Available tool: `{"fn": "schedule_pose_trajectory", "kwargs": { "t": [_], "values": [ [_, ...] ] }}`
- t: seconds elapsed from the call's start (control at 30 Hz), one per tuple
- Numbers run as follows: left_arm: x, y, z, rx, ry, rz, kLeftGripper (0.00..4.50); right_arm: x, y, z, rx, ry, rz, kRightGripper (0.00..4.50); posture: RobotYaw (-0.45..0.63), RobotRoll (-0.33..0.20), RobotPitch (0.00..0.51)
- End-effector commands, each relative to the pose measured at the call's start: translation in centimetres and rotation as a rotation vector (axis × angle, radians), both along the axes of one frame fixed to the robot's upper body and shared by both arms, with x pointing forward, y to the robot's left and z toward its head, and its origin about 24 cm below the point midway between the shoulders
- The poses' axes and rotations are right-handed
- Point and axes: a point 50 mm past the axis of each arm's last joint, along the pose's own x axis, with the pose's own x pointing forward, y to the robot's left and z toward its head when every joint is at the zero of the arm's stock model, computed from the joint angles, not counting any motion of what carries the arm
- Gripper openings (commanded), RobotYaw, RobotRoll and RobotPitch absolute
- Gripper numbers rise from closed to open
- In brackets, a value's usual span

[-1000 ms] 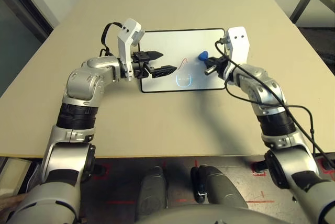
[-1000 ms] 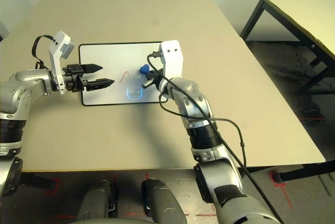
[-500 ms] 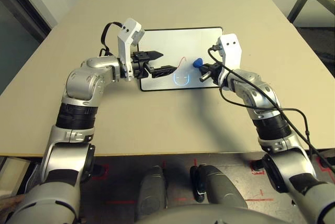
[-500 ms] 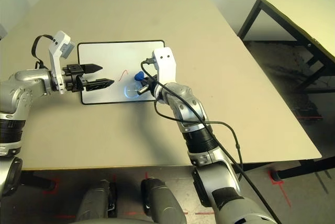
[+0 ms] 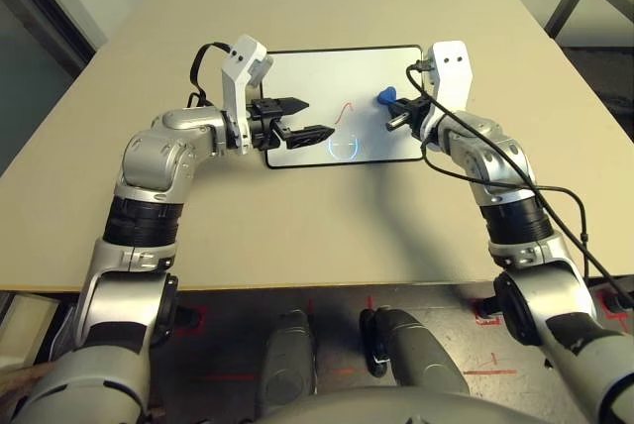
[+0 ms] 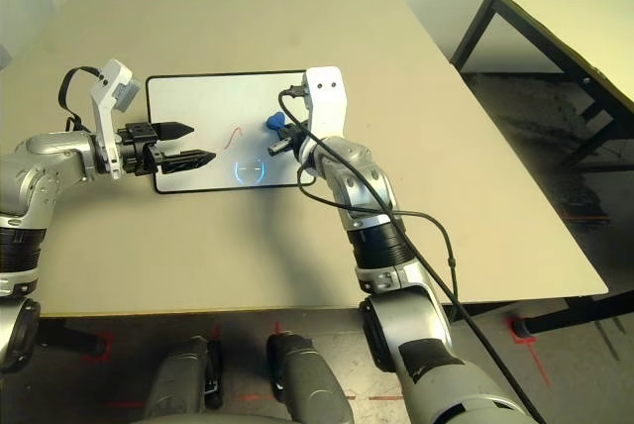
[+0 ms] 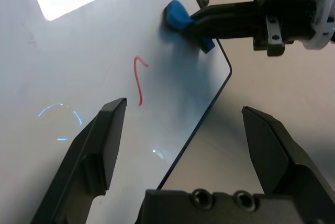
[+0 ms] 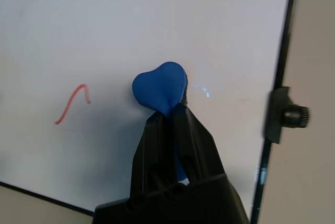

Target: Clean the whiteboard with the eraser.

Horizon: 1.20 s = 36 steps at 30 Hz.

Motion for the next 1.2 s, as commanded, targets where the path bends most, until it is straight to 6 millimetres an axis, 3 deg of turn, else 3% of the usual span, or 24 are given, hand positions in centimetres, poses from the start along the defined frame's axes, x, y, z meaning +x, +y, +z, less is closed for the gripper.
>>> {"fn": "schedule_pose_trajectory", "kwargs": {
  "t": [0.03, 0.23, 0.37, 0.63, 0.73, 1.2],
  "values": [
    [-0.1, 0.7, -0.5, 0.022, 0.018, 0.023, 4.50, -0.7, 2.7, -2.5, -0.036, 0.118, 0.072, 0.04, 0.01, 0.000, 0.142],
    [-0.1, 1.5, -0.3, 0.029, 0.015, 0.050, 4.50, -0.9, 4.6, -3.0, -0.045, 0.134, 0.137, 0.04, 0.03, 0.000, 0.142],
    [-0.3, 1.8, -0.4, 0.031, 0.020, 0.064, 4.50, -0.3, 4.5, -2.9, -0.053, 0.127, 0.131, 0.04, 0.03, 0.000, 0.143],
    [-0.7, 1.8, -0.5, 0.030, 0.029, 0.069, 4.50, 2.2, 2.9, 1.4, -0.016, 0.012, 0.048, 0.04, 0.03, 0.000, 0.142],
    [-0.8, 1.6, -0.4, 0.029, 0.031, 0.065, 4.50, 2.4, 2.7, 1.8, -0.012, 0.000, 0.037, 0.04, 0.03, 0.000, 0.141],
    [-0.8, 1.7, 0.0, 0.035, 0.025, 0.067, 4.50, -1.6, 5.1, -4.4, -0.071, 0.176, 0.178, 0.04, 0.04, 0.000, 0.139]
  ]
}}
